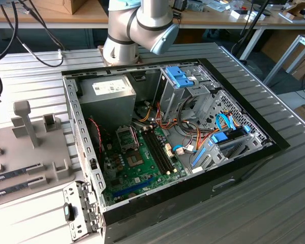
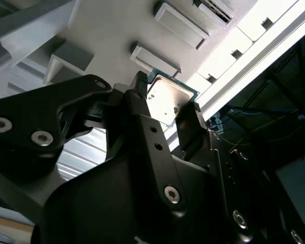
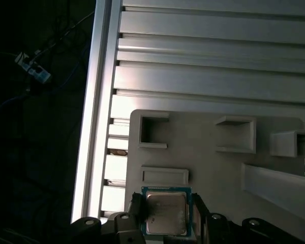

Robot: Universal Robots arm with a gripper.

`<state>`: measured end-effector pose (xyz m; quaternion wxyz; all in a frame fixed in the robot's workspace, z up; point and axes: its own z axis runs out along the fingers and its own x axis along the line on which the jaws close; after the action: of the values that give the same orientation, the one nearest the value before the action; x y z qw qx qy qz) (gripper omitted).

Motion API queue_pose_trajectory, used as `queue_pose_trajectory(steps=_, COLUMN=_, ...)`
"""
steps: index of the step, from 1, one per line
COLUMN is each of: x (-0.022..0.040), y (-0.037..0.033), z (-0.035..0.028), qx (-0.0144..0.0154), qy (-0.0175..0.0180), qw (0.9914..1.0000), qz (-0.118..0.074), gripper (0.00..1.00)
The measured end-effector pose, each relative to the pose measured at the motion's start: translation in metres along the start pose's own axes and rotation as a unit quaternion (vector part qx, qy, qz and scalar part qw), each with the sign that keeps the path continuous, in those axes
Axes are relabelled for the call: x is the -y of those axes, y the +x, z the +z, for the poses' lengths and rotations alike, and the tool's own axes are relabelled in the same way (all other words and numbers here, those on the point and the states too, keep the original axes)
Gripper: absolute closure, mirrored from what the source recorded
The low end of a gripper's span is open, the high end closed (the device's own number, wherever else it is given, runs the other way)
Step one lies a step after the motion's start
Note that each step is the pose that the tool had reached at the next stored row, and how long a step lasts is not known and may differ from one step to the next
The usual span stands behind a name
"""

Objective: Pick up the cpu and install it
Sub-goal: 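Pick up the cpu and move it towards the insertion slot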

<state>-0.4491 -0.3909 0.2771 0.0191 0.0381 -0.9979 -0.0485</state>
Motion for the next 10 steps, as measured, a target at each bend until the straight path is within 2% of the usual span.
queue_pose_trajectory(steps=10, x=-0.0019, y=0.0007, z=-0.0194, qx=0.0006, qy=-0.0077, qw=0.99997, qz=0.000, gripper=0.53)
